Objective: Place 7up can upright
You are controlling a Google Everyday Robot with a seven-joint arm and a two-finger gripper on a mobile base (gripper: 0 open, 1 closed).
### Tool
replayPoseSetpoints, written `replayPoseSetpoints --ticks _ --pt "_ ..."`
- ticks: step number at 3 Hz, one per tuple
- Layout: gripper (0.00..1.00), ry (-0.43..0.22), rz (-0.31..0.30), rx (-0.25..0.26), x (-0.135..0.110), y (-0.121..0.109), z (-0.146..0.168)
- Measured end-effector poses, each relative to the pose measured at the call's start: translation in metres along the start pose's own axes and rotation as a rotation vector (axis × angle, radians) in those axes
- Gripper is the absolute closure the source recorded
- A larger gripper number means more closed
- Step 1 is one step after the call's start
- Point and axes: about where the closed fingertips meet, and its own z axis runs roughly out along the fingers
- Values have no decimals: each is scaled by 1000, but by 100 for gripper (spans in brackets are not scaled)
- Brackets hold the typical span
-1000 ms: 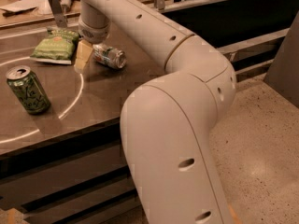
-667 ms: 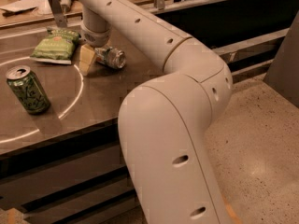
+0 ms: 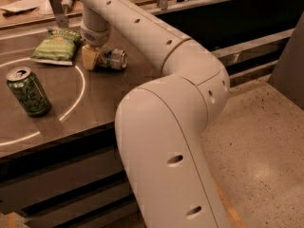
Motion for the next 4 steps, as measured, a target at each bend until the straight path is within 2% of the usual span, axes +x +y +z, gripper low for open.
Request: replayPoseSetpoints --ticks 1,2,3,4 --pt "86 -27 -45 2 -8 -1 -17" --pt "100 -120 -52 -21 -13 -5 -41" --pt "100 -302 -11 -92 -16 -11 -67" --pt "100 -517 42 -182 -17 -13 -90"
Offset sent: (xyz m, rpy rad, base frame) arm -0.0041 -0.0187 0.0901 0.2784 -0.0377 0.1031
